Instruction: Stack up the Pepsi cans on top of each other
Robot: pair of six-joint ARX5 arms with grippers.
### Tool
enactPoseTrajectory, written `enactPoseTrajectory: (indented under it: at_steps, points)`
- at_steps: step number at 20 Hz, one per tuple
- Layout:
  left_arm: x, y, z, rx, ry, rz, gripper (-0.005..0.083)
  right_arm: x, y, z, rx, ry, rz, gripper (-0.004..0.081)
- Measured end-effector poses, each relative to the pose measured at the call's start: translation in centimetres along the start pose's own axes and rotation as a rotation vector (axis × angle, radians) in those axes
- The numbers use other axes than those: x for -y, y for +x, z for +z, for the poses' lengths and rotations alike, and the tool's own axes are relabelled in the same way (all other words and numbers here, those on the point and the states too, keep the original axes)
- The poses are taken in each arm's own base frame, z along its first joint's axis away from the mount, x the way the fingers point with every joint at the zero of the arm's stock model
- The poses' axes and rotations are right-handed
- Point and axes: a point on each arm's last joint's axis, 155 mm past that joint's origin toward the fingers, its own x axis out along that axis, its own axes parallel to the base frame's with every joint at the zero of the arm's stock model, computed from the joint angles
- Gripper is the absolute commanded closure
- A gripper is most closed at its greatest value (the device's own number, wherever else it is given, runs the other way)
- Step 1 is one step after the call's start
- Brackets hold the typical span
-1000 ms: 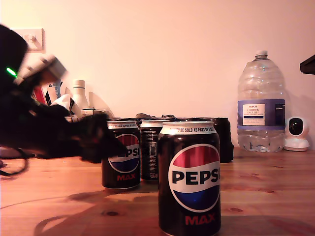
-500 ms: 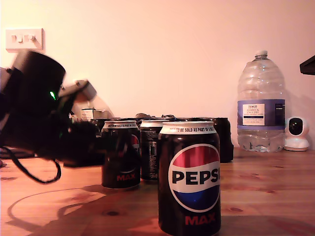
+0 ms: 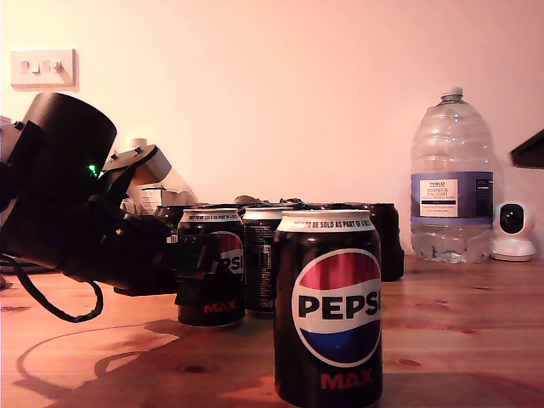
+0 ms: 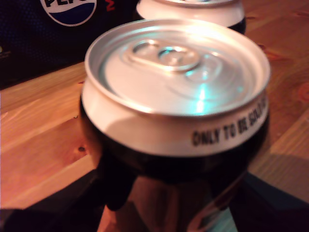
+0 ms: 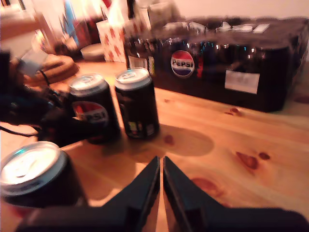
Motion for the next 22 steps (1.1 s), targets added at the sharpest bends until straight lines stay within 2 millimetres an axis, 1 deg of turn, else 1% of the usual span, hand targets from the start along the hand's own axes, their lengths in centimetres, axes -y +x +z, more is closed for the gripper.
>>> enactPoseTrajectory:
  at_steps: [2, 4, 5, 6, 7, 8, 9, 11, 13, 15, 16, 18, 19, 21, 22]
  points:
    - [0.0, -0.1, 0.0, -0.010, 0.001, 0.000, 0.0416, 0.2, 0.6, 0.4, 0.011, -0.031, -0.001, 0.0783]
    - [0.1, -0.4, -0.1, -0.034, 0.012, -0.001, 0.0416, 0.4, 1.5, 0.1, 0.002, -0.092, 0.006, 0.0783]
    - [0.1, -0.6, -0.2, -0.048, 0.016, -0.001, 0.0416, 0.3, 1.9, 0.0, -0.002, -0.099, 0.020, 0.0783]
    - [0.2, -0.8, -0.2, -0.060, 0.016, -0.003, 0.0416, 0.0, 2.3, -0.3, -0.007, -0.143, 0.046, 0.0783]
    - [0.3, -1.1, -0.3, -0.075, 0.013, -0.006, 0.0416, -0.2, 2.8, -0.7, -0.016, -0.183, 0.066, 0.0783]
    - [0.5, -1.3, -0.3, -0.085, 0.011, -0.013, 0.0416, -0.4, 3.2, -1.3, -0.033, -0.175, 0.083, 0.0783]
    - [0.7, -1.5, -0.2, -0.094, 0.009, -0.021, 0.0416, -0.3, 3.6, -1.9, -0.050, -0.205, 0.097, 0.0783]
    - [1.0, -2.1, 0.1, -0.104, 0.006, -0.033, 0.0416, 0.4, 4.2, -2.7, -0.061, -0.189, 0.106, 0.0783]
    - [1.3, -2.7, 0.9, -0.099, 0.007, -0.039, 0.0416, 0.9, 4.6, -3.3, -0.066, -0.178, 0.125, 0.0783]
    - [1.4, -3.3, 1.3, -0.106, 0.011, -0.040, 0.0416, 1.0, 5.0, -4.8, -0.111, -0.168, 0.178, 0.0783]
    - [1.5, -3.5, 1.4, -0.112, 0.015, -0.044, 0.0416, 0.8, 5.3, -5.2, -0.128, -0.155, 0.219, 0.0783]
    - [2.0, -4.0, 1.2, -0.132, 0.012, -0.065, 0.0416, 1.0, 6.8, -4.2, -0.115, -0.168, 0.293, 0.0783]
    - [2.3, -4.2, 1.3, -0.136, 0.010, -0.079, 0.0416, 1.2, 7.7, -3.1, -0.090, -0.181, 0.331, 0.0783]
    - [2.6, -4.5, 2.0, -0.119, 0.011, -0.094, 0.0416, 1.3, 9.3, -1.1, -0.042, -0.182, 0.425, 0.0783]
    - [2.8, -4.6, 2.4, -0.108, 0.002, -0.100, 0.0416, 1.1, 9.9, -0.6, -0.025, -0.174, 0.480, 0.0783]
